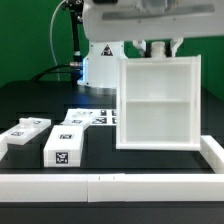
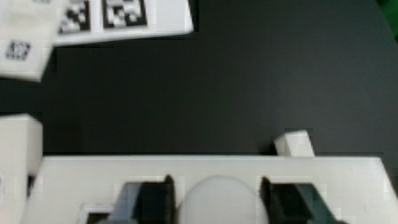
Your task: Assemble cabinet
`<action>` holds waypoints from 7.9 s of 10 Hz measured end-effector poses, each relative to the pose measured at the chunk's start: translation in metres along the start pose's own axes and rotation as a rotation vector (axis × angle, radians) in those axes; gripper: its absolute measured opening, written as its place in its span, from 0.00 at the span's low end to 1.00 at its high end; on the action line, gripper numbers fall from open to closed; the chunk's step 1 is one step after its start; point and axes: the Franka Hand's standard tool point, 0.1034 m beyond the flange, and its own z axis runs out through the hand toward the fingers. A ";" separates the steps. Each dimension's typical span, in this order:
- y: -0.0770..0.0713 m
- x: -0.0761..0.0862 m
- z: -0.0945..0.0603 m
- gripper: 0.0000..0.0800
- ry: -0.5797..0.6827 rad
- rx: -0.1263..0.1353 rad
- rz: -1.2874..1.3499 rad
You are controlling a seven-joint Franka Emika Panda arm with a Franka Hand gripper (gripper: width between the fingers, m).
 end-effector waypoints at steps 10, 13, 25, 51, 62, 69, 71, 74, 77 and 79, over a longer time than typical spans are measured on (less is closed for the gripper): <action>-0.021 0.015 0.043 0.28 0.608 -0.004 -0.023; -0.013 0.009 0.063 0.28 0.642 -0.057 -0.083; -0.015 0.019 0.135 0.28 0.625 -0.078 -0.126; 0.078 -0.018 0.092 0.99 0.221 -0.130 -0.353; 0.118 -0.013 0.094 0.99 0.318 -0.221 -0.643; 0.197 -0.012 0.090 0.99 0.315 -0.326 -1.021; 0.200 -0.013 0.091 0.99 0.315 -0.327 -1.020; 0.262 -0.015 0.119 0.99 0.276 -0.358 -1.188; 0.272 -0.016 0.138 0.99 0.248 -0.355 -1.244; 0.276 -0.017 0.146 0.99 0.237 -0.343 -1.237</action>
Offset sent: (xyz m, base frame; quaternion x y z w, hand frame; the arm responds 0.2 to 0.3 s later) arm -0.0108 0.0141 -0.0276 -0.0415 0.2513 -0.0067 0.9670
